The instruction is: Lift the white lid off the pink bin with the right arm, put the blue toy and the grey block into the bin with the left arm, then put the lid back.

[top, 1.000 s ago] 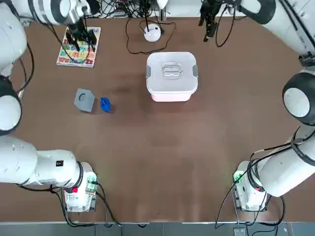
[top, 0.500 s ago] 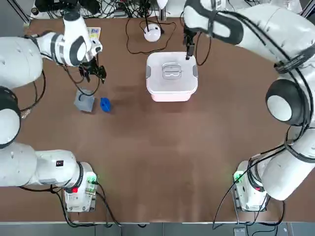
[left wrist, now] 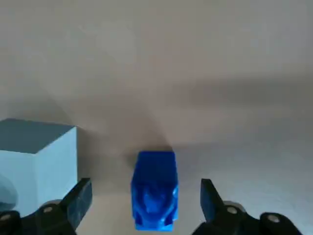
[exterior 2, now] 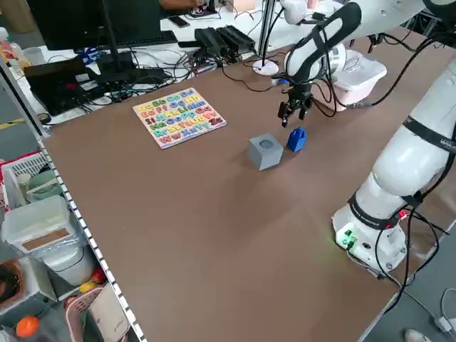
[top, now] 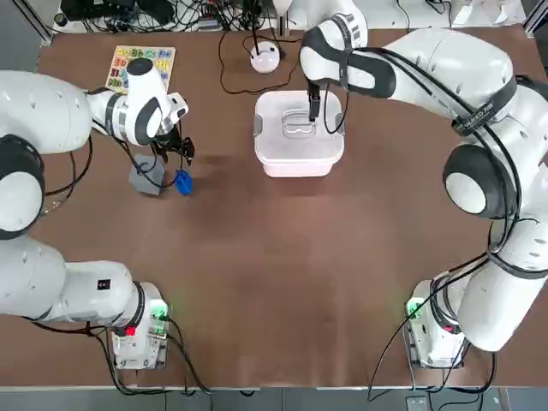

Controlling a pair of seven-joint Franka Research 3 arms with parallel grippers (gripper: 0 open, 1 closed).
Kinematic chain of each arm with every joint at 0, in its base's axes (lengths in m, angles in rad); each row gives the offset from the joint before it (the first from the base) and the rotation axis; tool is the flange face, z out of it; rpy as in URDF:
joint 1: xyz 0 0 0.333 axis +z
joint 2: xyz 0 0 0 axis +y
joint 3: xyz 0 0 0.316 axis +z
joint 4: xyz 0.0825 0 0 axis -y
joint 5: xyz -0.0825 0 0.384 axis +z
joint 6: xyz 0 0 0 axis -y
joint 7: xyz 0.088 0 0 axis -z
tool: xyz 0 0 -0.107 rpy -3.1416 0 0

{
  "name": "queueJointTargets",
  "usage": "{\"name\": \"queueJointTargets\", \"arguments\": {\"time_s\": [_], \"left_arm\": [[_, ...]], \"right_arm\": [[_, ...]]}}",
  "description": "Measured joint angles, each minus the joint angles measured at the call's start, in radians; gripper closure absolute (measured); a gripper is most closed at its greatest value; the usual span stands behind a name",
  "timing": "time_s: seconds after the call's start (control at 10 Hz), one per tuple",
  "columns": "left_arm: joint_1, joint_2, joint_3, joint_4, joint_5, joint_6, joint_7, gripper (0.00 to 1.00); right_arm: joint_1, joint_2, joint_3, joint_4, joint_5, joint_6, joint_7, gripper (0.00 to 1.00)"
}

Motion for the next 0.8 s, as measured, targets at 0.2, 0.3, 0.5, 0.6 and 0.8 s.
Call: {"name": "queueJointTargets", "arguments": {"time_s": [0.2,0.3,0.5,0.6,0.8], "left_arm": [[0.000,0.000,-0.004,-0.038,0.000,0.000,-0.002,0.02],[0.001,0.001,-0.004,-0.053,0.000,0.000,-0.002,0.04],[0.001,0.008,-0.004,-0.064,0.000,0.001,-0.002,0.07],[0.001,0.018,-0.004,-0.065,0.000,0.003,-0.002,0.11],[0.001,0.048,-0.004,-0.065,0.000,0.035,-0.002,0.29]], "right_arm": [[0.020,0.020,0.000,0.000,0.000,0.017,0.022,0.06],[0.031,0.032,0.000,0.000,0.000,0.028,0.026,0.11],[0.040,0.045,0.000,0.000,0.000,0.039,0.030,0.15],[0.043,0.049,0.000,0.000,0.000,0.044,0.030,0.22],[0.045,0.051,0.000,0.000,0.000,0.048,0.030,0.56]]}}
